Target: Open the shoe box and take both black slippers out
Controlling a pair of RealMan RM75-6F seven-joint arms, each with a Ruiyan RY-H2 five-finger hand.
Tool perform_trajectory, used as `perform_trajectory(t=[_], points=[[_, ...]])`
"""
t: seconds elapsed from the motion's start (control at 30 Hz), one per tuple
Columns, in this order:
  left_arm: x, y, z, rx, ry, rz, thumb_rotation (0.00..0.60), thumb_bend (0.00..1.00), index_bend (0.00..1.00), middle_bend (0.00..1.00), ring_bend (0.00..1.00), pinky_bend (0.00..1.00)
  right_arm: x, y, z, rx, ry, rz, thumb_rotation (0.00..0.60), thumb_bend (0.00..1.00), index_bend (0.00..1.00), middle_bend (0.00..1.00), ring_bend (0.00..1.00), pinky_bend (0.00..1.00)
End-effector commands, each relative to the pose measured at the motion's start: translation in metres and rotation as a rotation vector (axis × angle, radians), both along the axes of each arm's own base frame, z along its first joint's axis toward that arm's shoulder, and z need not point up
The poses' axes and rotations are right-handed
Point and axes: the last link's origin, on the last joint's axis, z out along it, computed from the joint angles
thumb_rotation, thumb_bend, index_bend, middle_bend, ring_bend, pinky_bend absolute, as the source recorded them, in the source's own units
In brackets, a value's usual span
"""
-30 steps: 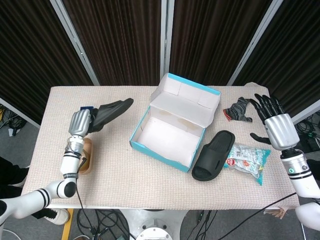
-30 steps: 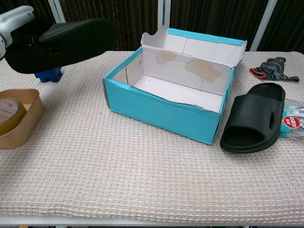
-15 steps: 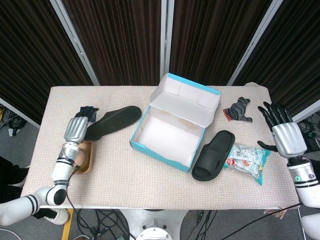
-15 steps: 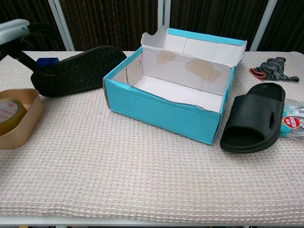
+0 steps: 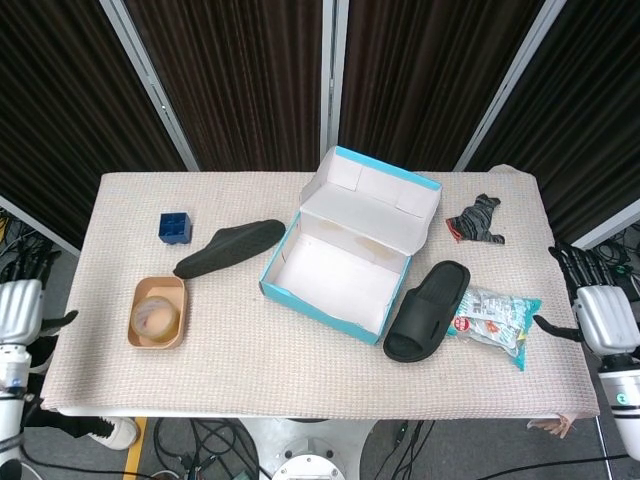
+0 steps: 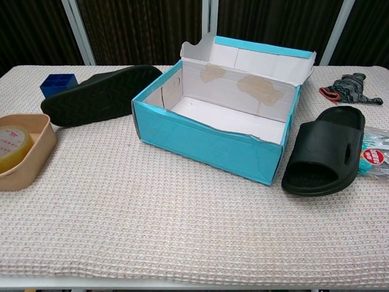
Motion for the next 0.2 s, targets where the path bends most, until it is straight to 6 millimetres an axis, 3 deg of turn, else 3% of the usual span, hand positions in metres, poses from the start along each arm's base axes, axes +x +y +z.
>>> perform_trajectory(t=[0.03,0.2], points=[[-0.005,-0.042,0.007,0.022,0.004,0.041,0.6,0.05,0.15,0.14,0.05,0.14,0.0,0.017,-0.005,-0.009,-0.027,-0.004,0.6,0.06,0.0,0.0,0.0,0.0],[0.006,-0.071,-0.002,0.027,-0.081,0.033,0.6,0.05,0.16,0.14,0.05,0.14,0.003,0.027,-0.01,0.025,-0.044,0.013,0.6,0.08,0.0,0.0,0.0,0.0]])
